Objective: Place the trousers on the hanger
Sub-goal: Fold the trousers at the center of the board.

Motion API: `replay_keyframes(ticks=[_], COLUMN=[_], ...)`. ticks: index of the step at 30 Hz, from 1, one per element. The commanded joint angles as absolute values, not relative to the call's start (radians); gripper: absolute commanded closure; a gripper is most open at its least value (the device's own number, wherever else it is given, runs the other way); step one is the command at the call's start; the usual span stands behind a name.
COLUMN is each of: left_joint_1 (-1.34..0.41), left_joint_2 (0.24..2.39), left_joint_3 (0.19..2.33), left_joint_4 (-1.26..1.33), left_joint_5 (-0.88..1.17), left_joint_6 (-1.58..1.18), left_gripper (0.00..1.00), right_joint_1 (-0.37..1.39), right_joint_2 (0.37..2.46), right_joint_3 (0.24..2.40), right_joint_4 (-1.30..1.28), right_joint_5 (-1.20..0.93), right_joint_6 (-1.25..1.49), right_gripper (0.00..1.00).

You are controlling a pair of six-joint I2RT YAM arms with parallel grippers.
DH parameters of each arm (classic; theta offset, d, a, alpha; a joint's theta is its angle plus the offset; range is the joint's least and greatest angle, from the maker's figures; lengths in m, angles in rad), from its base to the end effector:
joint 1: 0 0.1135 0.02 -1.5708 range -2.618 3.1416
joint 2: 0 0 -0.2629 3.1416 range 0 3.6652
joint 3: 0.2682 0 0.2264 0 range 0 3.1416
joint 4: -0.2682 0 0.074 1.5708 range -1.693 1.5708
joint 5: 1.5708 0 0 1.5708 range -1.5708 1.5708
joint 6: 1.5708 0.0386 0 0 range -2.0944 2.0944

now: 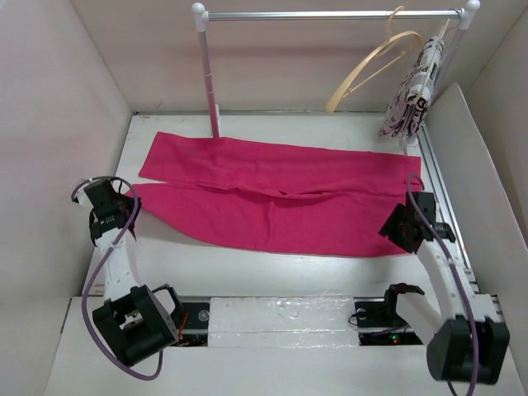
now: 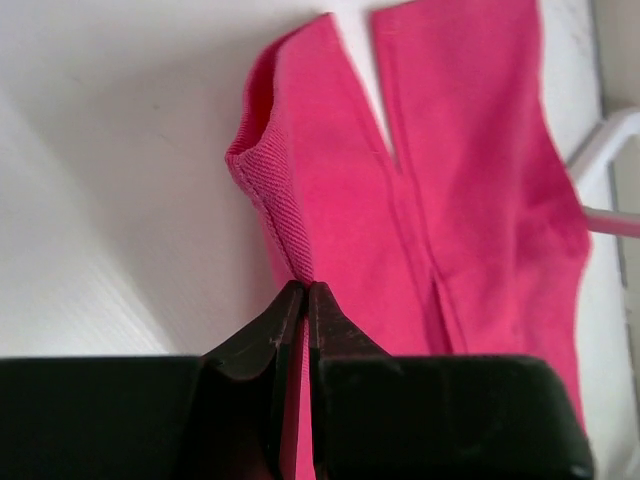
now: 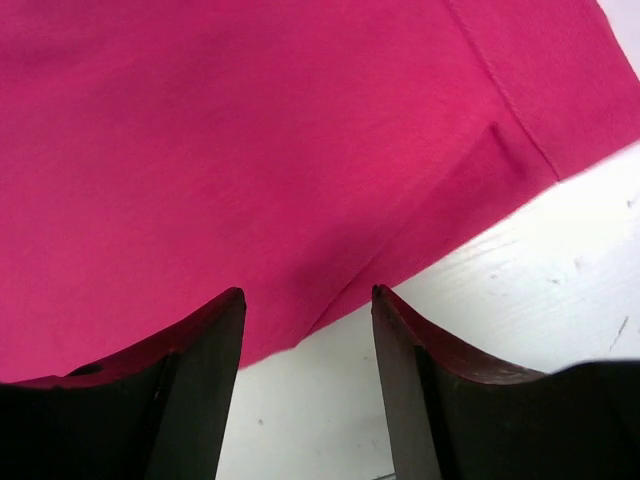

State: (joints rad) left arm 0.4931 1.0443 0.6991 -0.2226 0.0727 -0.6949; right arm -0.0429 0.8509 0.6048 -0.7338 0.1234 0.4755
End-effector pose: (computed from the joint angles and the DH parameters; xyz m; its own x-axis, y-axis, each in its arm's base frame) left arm 0.1850 0.0962 0.2629 -0.0961 -0.7766 -0.6226 -0.6245 0.5341 -0.5698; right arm 0.1353 -0.0106 0.2229 -0.6868 0.4842 -0.5421 0.4786 0.8626 0.1642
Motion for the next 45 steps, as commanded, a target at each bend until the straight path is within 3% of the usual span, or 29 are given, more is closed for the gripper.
replay_keyframes(ticks=[1, 6, 18, 21, 23, 24, 25, 30, 35, 41, 45], left_joint_1=[0.483, 0.468, 0.456, 0.456, 0.456, 0.456, 0.456, 0.456, 0.445, 0.345, 0.279], left_joint_2=[1.005, 1.017, 1.075, 1.089, 1.095, 1.1, 1.103, 1.14, 1.198, 1.308, 1.519], left_joint_3=[0.742, 0.785, 0.753, 0.779, 0.81, 0.821, 0.834, 0.903, 0.966, 1.061, 1.227], left_joint_4=[-0.21, -0.199, -0.132, -0.159, -0.181, -0.192, -0.198, -0.229, -0.198, -0.109, -0.098], left_joint_5=[0.098, 0.109, 0.129, 0.089, 0.046, 0.046, 0.034, -0.04, -0.072, -0.191, -0.267], left_joint_6=[-0.753, -0.776, -0.815, -0.81, -0.808, -0.807, -0.804, -0.793, -0.796, -0.763, -0.715], left_gripper=[1.0, 1.0, 1.0, 1.0, 1.0, 1.0, 1.0, 1.0, 1.0, 1.0, 1.0], right_joint_1=[-0.136, -0.288, -0.373, -0.383, -0.394, -0.394, -0.394, -0.379, -0.37, -0.35, -0.35], right_joint_2=[0.984, 1.043, 1.23, 1.267, 1.258, 1.258, 1.247, 1.17, 1.247, 1.529, 1.757], right_joint_3=[0.618, 0.627, 0.621, 0.62, 0.647, 0.669, 0.693, 0.866, 1.072, 1.334, 1.558], right_joint_4=[-0.698, -0.683, -0.601, -0.575, -0.572, -0.577, -0.583, -0.618, -0.586, -0.571, -0.586], right_joint_5=[0.147, 0.233, 0.213, 0.184, 0.176, 0.176, 0.195, 0.29, 0.308, 0.312, 0.273], right_joint_6=[0.56, 0.699, 0.799, 0.778, 0.696, 0.695, 0.665, 0.519, 0.447, 0.348, 0.315], right_gripper=[0.42, 0.45, 0.47, 0.59, 0.89, 0.89, 0.99, 1.0, 1.0, 1.0, 1.0])
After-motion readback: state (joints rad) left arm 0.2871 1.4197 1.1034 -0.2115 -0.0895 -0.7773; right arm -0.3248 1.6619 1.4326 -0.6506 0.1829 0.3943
